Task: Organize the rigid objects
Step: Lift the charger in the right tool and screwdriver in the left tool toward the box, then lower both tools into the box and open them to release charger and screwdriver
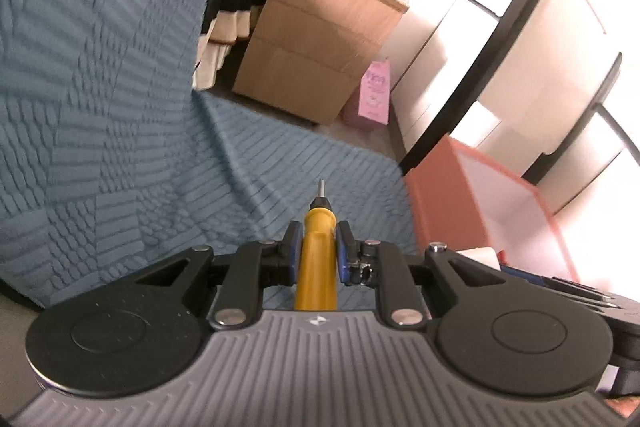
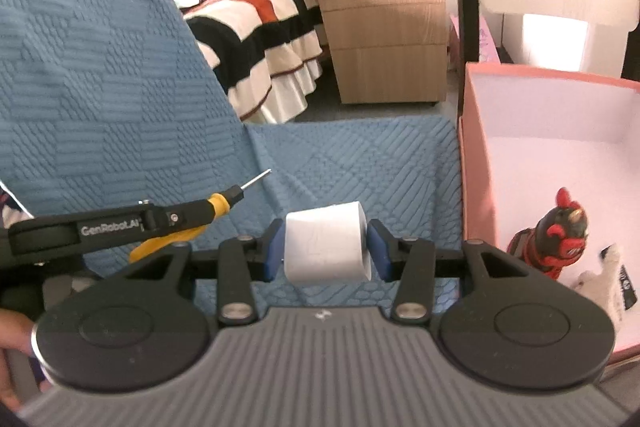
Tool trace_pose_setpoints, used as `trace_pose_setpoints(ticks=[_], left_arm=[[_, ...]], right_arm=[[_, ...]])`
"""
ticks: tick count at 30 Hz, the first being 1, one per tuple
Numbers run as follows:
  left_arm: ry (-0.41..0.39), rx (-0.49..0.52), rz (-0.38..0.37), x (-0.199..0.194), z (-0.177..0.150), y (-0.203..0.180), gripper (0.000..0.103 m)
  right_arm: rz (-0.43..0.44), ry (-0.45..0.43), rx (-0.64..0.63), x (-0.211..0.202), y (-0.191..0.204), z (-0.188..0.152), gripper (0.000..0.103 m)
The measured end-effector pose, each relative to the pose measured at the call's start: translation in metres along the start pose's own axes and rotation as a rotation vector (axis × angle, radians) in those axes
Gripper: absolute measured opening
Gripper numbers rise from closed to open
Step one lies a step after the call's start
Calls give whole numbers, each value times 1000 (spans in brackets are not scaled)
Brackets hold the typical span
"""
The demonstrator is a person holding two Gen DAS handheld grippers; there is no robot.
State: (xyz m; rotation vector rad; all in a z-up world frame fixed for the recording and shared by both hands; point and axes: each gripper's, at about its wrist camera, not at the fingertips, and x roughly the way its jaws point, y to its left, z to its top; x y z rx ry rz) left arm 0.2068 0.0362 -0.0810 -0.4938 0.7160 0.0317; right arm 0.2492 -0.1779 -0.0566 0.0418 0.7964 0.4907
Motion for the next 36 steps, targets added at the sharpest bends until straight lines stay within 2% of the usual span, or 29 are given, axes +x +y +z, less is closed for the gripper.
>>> trace_pose_setpoints(ticks=[8, 14, 22, 36], left_arm=[[-51, 24, -15, -37, 27, -38, 21], [-83, 61, -27, -52, 34, -63, 21], [-76, 96, -60, -43, 33, -103, 21], [-25, 213, -180, -11, 23, -211, 21]], right_arm=[[9, -58, 17, -38, -2, 18, 48], [8, -100, 31, -62, -8, 24, 48], [-23, -119, 54, -75, -31, 24, 48], [-141, -177, 111, -118, -97, 16, 48]])
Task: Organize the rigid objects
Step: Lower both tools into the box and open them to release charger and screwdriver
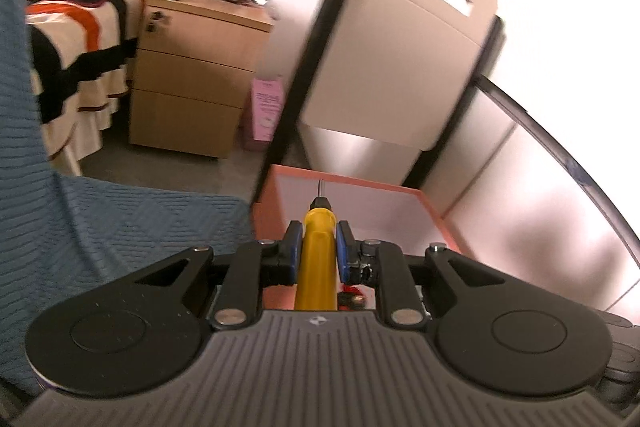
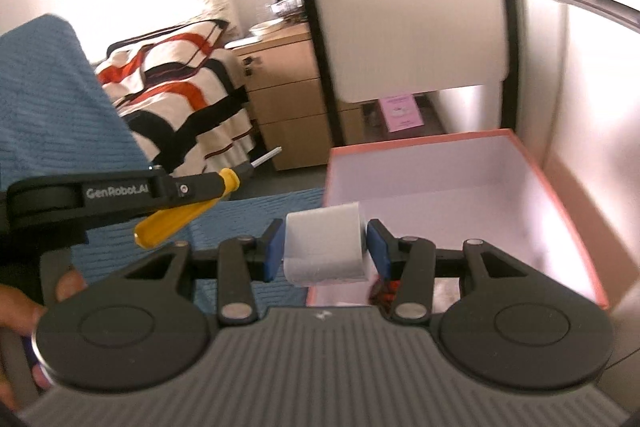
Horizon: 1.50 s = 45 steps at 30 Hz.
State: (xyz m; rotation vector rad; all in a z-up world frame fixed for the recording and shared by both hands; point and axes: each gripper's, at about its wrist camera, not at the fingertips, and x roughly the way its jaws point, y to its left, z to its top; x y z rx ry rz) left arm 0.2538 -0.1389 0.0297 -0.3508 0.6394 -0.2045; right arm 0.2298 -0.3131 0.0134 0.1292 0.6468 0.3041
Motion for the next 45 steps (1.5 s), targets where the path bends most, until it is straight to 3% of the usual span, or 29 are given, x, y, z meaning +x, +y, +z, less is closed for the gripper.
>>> trace_pose_setpoints(ticks=[12, 24, 34, 45], left_arm=[[129, 29, -60, 87, -7, -63, 21], [280, 54, -37, 167, -16, -82, 21], [356, 67, -9, 202, -20, -85, 21], [400, 102, 6, 220, -27, -90, 21]], right_arm=[[-94, 57, 124, 17, -81, -17, 48], [-144, 167, 208, 66, -133, -32, 48], [-135, 244, 238, 97, -154, -40, 48], [-126, 265, 264, 114, -167, -46, 48]])
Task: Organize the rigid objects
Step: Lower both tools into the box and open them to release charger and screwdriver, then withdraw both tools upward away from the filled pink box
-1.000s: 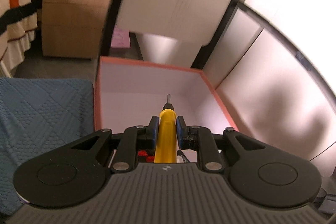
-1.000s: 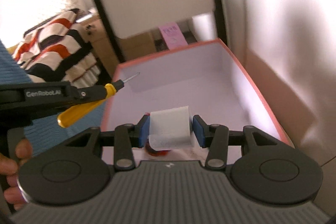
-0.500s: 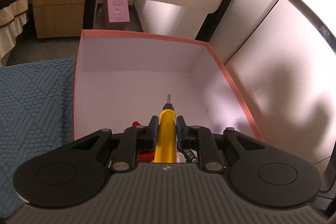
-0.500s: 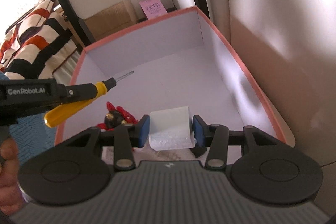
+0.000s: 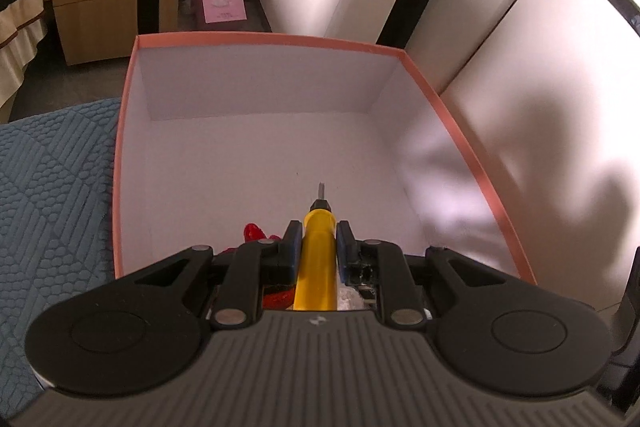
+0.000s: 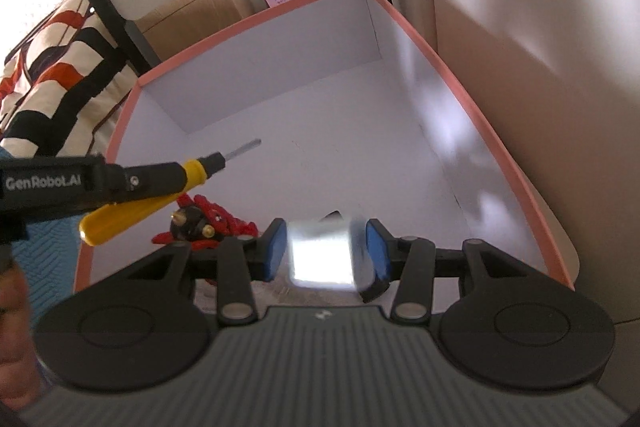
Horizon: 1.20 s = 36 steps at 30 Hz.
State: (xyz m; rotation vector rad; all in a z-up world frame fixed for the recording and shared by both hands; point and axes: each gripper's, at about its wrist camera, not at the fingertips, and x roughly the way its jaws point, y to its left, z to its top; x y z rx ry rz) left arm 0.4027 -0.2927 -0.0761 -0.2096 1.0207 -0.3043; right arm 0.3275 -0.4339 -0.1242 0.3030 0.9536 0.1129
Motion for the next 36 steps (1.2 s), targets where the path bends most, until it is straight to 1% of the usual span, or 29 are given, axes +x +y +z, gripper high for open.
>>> trace_pose_setpoints(ticks=[6, 8, 10, 15, 23, 30, 34, 36], left_arm=[[10, -20, -2, 0, -2, 4, 22], [12, -19, 9, -3, -2, 4, 31], [5, -21, 10, -7, -2, 5, 34], [-17, -15, 13, -27, -6, 7, 34], [-99, -16, -6, -78, -9, 10, 34], [-188, 14, -21, -138, -16, 8, 34], [-213, -3, -27, -167, -21, 11, 34], [-222, -13, -42, -180, -25, 15, 34]], right_arm=[[-3, -7, -3, -2, 1, 3, 48], [-3, -10, 3, -4, 2, 3, 48], [-6, -19, 3, -8, 4, 3, 48], [-5, -44, -5, -23, 12, 4, 48], [2, -129, -5, -64, 30, 6, 48], [11, -177, -54, -103, 56, -2, 48], [14, -204, -79, -123, 71, -8, 48], [24, -215, -81, -131, 76, -10, 48]])
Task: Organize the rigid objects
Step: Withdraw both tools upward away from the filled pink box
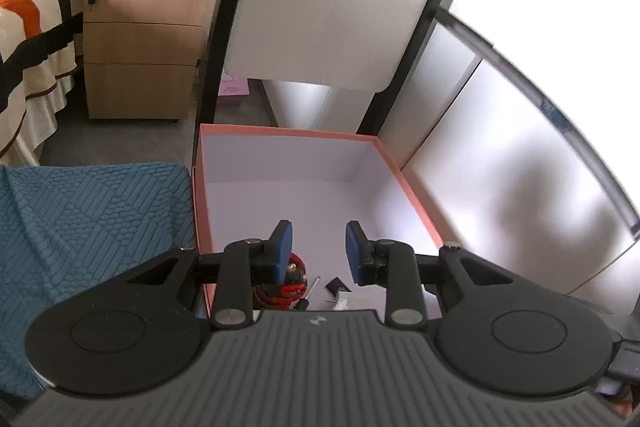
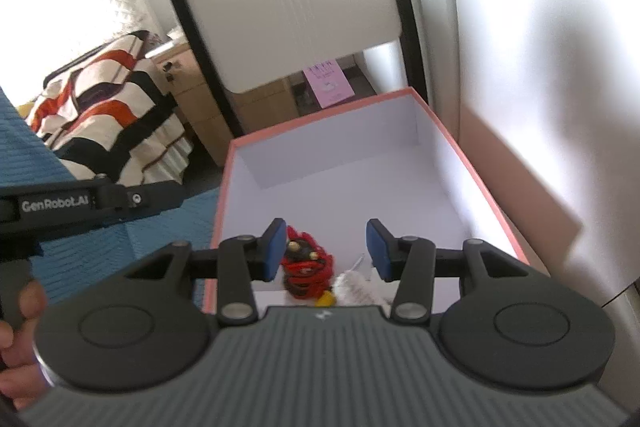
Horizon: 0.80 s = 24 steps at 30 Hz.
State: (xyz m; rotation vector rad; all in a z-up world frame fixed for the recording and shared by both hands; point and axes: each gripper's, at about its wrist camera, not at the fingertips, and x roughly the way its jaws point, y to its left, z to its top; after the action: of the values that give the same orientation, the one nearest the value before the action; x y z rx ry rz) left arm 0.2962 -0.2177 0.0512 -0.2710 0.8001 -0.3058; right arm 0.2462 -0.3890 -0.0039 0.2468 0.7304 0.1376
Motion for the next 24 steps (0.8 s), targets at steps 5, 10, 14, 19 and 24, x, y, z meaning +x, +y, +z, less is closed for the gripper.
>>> trace_pose_setpoints(ticks=[5, 10, 14, 19, 24], left_arm=[[-27, 41, 2, -30, -2, 0, 34], [-75, 59, -23, -65, -9, 4, 34], [-100, 58, -40, -93, -18, 10, 34], [-121, 44, -51, -124, -31, 19, 36], [-136, 46, -38, -148, -47, 24, 43]], right_arm=[[-6, -24, -17, -20, 16, -6, 48], [-18, -40, -37, -40, 34, -16, 48], [-43, -46, -47, -54, 47, -27, 48], [-52, -49, -63, -69, 64, -41, 48], [-47, -27, -91, -82, 73, -54, 47]])
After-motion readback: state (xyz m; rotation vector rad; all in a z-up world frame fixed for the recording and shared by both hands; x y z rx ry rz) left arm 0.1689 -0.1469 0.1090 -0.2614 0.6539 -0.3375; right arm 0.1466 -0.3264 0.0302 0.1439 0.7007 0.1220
